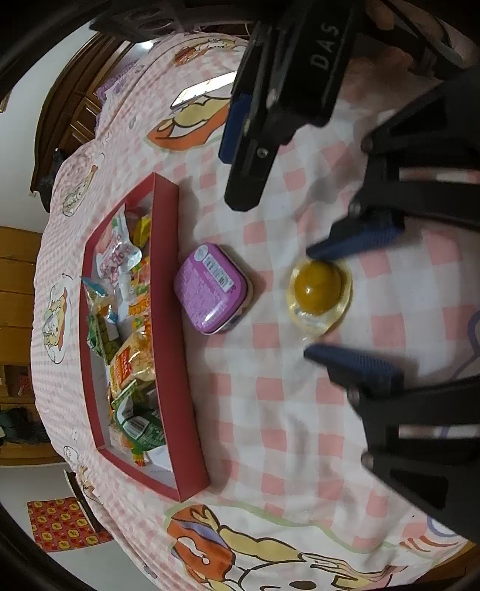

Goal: Organize snacks
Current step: 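Grasp the yellow round candy with the left tool while the right tool grasps the purple tin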

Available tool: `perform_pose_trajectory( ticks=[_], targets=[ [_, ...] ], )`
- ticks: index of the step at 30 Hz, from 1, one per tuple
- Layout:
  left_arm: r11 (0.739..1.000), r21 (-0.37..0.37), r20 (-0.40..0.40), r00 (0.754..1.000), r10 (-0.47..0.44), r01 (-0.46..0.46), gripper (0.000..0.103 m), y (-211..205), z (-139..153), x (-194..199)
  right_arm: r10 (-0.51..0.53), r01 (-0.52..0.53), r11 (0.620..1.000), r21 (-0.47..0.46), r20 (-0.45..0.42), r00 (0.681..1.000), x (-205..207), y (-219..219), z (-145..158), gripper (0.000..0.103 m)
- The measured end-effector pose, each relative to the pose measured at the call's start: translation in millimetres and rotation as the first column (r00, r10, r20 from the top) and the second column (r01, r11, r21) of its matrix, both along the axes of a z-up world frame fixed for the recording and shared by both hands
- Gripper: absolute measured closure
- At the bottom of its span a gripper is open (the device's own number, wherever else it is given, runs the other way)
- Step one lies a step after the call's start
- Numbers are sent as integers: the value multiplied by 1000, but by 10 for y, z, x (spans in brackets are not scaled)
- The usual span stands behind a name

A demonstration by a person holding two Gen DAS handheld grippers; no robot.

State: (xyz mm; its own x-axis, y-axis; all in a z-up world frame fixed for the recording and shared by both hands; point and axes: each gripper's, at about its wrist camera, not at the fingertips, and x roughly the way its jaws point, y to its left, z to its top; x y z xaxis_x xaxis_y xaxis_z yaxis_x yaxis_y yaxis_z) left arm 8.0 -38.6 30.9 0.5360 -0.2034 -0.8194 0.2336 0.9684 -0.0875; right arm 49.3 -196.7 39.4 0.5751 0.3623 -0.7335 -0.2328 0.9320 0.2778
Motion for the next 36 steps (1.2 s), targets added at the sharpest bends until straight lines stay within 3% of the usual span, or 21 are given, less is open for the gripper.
perform_pose_trajectory(
  ticks=[11,21,36],
  targets=[
    [994,-50,28,995,94,-93,63,370,111,80,22,-22,1000,-1,0,1000,3,71,6,33],
    [968,-74,35,970,241,-238,63,867,104,173,49,-49,999,-19,-9,999,95,246,13,33],
    [961,-120,7,967,253,-250,62,973,30,175,109,-109,984,-138,-5,994,358,726,-89,33]
  ],
)
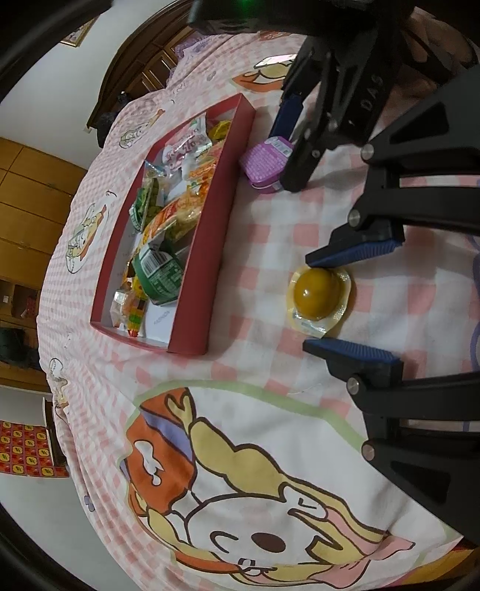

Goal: Organize snacks
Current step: 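Grasp the yellow round candy with the left tool while the right tool grasps the purple tin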

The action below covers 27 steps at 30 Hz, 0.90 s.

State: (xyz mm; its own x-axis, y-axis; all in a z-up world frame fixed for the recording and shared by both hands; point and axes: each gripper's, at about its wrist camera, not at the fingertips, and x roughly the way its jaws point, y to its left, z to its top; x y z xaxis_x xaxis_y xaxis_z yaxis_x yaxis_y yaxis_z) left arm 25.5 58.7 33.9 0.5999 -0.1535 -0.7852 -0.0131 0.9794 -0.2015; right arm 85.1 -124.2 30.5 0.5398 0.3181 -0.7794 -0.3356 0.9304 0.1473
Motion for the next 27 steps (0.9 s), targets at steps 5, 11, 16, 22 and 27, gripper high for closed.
perform_pose_trajectory(
  ticks=[5,11,16,22,27],
  targets=[
    [1000,6,-1,1000,-1,1,62,-5,-7,3,-4,4,1000,-10,22,1000,-19,6,-66,32],
    [1000,13,0,1000,-2,2,62,-6,-17,7,-7,7,1000,3,38,999,-50,-6,-94,30],
    [1000,12,0,1000,-1,1,62,-11,-22,13,-7,8,1000,-24,48,999,-62,41,-93,30],
    [1000,28,2,1000,2,-2,62,-40,-18,14,-33,32,999,23,43,999,-58,-39,-71,39],
    [1000,29,3,1000,4,-4,62,-46,-19,15,-33,29,997,71,54,998,-108,-104,-38,40]
  ],
)
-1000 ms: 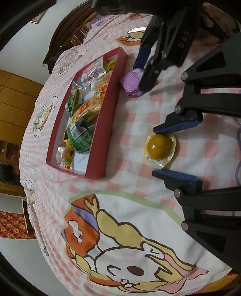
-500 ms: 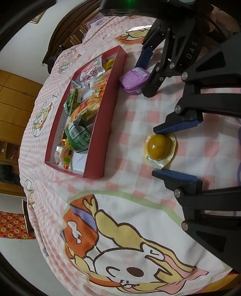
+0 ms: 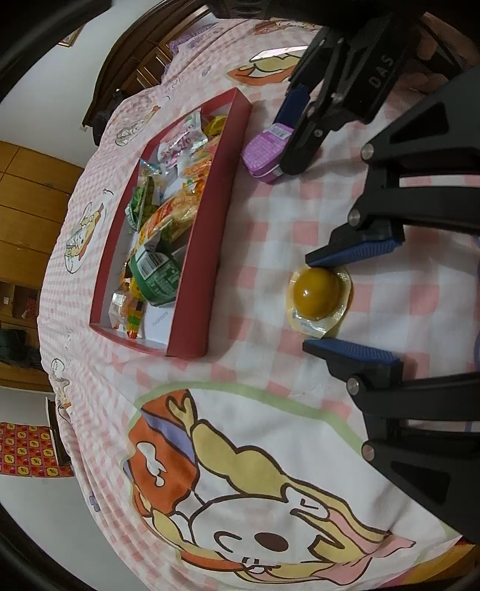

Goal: Organize snacks
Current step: 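Grasp the yellow round candy with the left tool while the right tool grasps the purple tin, then carry the yellow candy and purple tin over the box lid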

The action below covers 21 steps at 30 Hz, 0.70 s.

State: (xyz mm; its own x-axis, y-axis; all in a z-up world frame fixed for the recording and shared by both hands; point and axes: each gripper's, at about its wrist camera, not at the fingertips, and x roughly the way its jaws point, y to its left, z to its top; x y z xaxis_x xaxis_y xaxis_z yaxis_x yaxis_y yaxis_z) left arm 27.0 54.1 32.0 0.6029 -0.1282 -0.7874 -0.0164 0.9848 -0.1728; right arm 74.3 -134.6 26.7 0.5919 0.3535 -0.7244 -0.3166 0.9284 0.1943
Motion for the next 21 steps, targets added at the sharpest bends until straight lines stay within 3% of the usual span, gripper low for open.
perform_pose_trajectory(
  ticks=[9,21],
  targets=[
    [1000,-8,9,1000,-12,12,62,-62,64,-59,11,-10,998,62,-21,1000,-149,-70,34,40],
    [998,-26,60,997,-54,56,62,-195,337,-113,21,-23,996,87,21,1000,-326,-148,216,40]
  ],
)
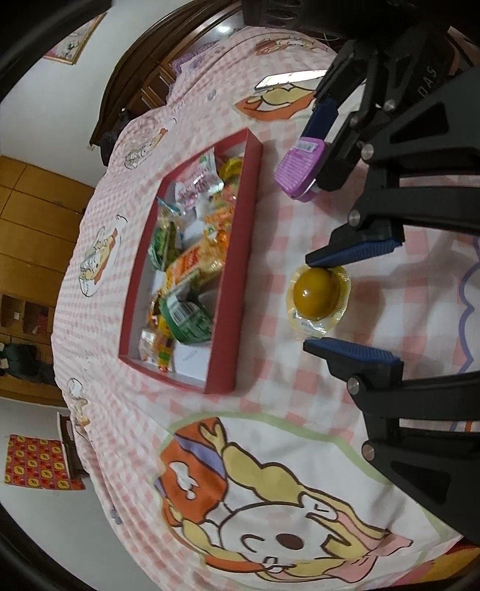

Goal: Organize snacks
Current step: 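Carry the yellow candy and purple tin over the box lid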

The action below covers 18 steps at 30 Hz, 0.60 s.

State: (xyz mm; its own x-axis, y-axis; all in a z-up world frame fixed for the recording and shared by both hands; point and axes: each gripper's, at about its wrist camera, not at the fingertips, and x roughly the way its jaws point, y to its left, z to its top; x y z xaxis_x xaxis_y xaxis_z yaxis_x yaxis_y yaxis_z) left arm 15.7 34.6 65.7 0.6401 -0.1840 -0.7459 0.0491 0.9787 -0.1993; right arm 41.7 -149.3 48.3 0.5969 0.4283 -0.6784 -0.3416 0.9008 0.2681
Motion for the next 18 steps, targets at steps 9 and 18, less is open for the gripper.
perform_pose_trajectory(
  ticks=[9,18],
  targets=[
    [999,12,33,998,-44,44,62,-130,140,81,5,-5,1000,26,9,1000,-25,-71,100,40],
    [997,-3,43,996,-73,73,62,-236,266,298,-23,23,999,33,2,1000,92,-172,160,40]
  ],
)
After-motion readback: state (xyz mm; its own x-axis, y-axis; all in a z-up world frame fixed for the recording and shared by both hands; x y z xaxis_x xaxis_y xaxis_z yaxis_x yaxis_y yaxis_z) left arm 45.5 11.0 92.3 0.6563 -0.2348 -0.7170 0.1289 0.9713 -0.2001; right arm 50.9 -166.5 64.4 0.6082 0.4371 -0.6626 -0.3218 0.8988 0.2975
